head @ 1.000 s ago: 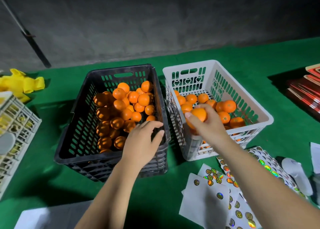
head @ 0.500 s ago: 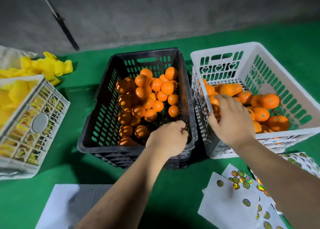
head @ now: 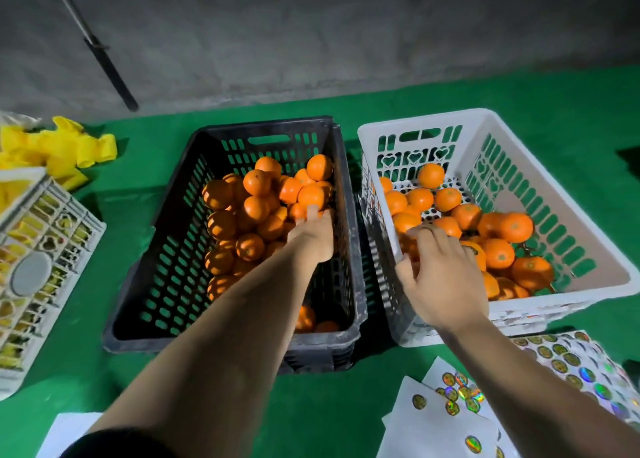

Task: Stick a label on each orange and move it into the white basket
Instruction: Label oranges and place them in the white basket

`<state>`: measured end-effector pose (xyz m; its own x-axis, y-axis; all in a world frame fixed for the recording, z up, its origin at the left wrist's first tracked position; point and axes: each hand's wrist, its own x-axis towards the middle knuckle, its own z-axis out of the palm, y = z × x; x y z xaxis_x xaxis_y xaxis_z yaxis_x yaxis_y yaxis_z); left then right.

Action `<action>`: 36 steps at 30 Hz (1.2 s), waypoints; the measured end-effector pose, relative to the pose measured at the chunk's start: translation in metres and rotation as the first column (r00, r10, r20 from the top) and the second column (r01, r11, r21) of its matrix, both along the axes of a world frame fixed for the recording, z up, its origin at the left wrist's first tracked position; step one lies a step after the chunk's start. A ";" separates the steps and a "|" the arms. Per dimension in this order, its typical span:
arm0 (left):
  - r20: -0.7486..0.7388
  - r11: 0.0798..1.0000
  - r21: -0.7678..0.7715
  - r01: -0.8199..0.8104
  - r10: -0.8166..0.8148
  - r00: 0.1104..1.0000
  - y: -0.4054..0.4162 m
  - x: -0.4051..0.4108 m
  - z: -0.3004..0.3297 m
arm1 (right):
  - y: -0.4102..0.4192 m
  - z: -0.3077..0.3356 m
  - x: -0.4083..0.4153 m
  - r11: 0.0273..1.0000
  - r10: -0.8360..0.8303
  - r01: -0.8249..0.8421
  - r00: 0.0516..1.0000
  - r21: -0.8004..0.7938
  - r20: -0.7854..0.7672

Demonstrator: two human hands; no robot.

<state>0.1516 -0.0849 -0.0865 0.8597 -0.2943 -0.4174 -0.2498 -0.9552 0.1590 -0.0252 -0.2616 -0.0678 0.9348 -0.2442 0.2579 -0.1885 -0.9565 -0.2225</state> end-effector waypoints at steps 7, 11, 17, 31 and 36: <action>0.214 0.987 -0.097 -0.131 0.149 0.965 -0.004 0.029 -0.017 | -0.002 0.000 0.001 0.998 -0.042 0.043 0.999 0.042 -0.014; 0.226 0.983 -0.064 -0.171 0.181 0.957 0.012 0.046 -0.015 | -0.001 0.001 0.002 0.997 -0.054 0.056 0.998 0.059 -0.030; 0.077 0.874 -0.463 -0.147 0.205 0.976 0.032 0.040 0.028 | 0.001 0.006 0.001 0.996 -0.079 0.081 0.996 0.046 -0.048; 0.043 0.295 -0.955 -0.006 0.156 0.987 0.040 -0.236 0.063 | 0.016 0.005 -0.024 0.973 0.016 -0.070 0.972 0.221 0.236; -0.258 0.268 -0.932 -0.244 -0.018 0.966 0.033 -0.301 -0.009 | 0.042 -0.039 -0.108 0.806 -0.131 -0.076 0.944 0.586 0.303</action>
<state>-0.1495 -0.0516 -0.0959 0.8665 -0.4962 -0.0536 0.0054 -0.0981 0.9952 -0.1332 -0.2193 -0.1070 0.8182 -0.4682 0.3336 -0.0337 -0.6183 -0.7852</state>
